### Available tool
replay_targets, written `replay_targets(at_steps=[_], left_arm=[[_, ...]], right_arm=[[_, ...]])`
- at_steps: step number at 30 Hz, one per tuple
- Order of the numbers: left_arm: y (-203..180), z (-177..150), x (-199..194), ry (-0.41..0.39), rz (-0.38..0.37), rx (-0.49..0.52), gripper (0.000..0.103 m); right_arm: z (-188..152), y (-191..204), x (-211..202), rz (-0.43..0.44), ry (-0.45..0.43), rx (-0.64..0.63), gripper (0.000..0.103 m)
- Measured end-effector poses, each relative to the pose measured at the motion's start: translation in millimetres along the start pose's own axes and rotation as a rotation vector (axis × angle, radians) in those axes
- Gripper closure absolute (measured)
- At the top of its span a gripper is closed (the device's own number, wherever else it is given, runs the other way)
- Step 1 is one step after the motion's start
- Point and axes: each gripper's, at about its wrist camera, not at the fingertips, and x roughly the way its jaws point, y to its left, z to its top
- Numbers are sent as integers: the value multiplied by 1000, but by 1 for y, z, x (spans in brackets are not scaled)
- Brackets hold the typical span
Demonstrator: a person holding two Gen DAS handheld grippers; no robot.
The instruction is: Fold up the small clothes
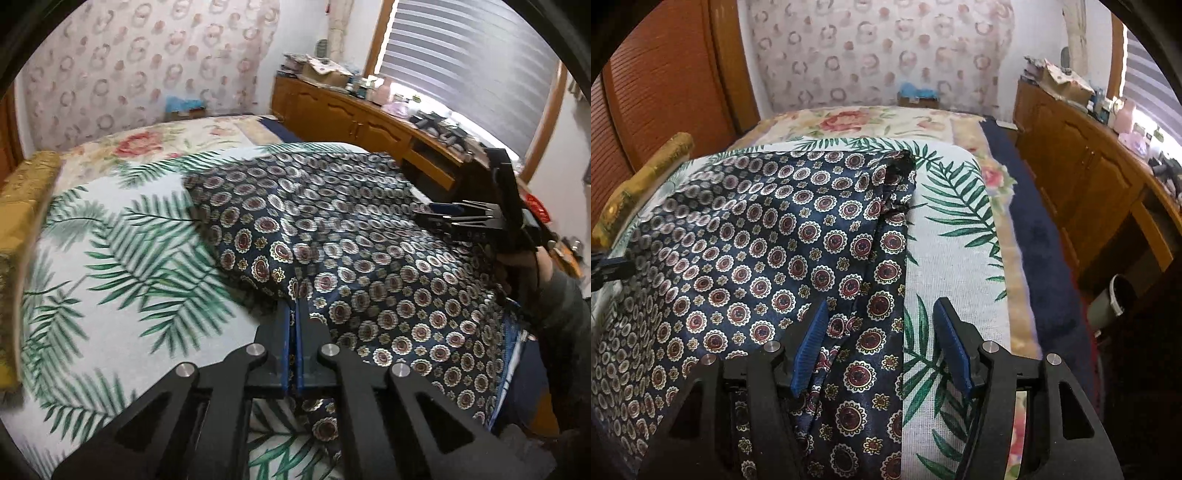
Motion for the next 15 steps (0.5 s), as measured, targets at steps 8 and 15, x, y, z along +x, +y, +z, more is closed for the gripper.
replay_targets(at_steps=[8, 15], left_arm=[[3, -5, -10, -4, 23, 13, 83], [-3, -27, -23, 7, 19, 24, 78]], right_arm=[[-1, -2, -1, 3, -2, 2, 42], [-19, 5, -36, -34, -60, -15, 41]])
